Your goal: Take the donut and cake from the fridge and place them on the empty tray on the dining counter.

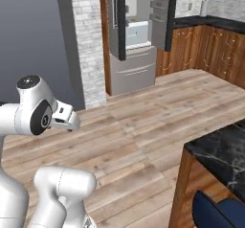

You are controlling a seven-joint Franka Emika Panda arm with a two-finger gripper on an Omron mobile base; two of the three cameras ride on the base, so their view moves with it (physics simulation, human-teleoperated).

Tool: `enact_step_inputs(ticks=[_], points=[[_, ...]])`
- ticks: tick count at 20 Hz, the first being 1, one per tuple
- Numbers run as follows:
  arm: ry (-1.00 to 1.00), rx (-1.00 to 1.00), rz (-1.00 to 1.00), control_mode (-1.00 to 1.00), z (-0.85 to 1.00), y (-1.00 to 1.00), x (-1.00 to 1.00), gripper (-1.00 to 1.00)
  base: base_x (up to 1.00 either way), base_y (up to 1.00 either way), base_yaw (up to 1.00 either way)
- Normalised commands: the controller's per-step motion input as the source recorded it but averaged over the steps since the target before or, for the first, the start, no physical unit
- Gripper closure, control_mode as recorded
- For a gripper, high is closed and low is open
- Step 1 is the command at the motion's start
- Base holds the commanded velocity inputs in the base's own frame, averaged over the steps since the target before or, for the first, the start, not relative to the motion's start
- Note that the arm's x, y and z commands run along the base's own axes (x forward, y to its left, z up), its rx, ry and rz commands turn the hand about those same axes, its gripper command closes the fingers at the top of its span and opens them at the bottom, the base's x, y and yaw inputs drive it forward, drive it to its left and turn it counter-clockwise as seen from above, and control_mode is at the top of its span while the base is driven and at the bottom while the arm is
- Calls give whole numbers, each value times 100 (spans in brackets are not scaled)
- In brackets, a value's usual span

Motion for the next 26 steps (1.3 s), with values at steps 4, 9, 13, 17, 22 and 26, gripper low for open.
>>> enact_step_inputs(ticks=[4, 9, 13, 17, 22, 26], points=[[0, 0, 0, 100, 0, 0, 0, -100, 100, 34, 15], [0, 0, 0, 100, 0, 0, 0, -100, 100, 1, 8], [0, 0, 0, 100, 0, 0, 0, -100, 100, -3, 2], [0, 0, 0, 100, 0, 0, 0, -100, 100, -1, -3], [0, 0, 0, 100, 0, 0, 0, -100, 99, 0, -27], [0, 0, 0, 100, 0, 0, 0, -100, 91, -10, -39]])
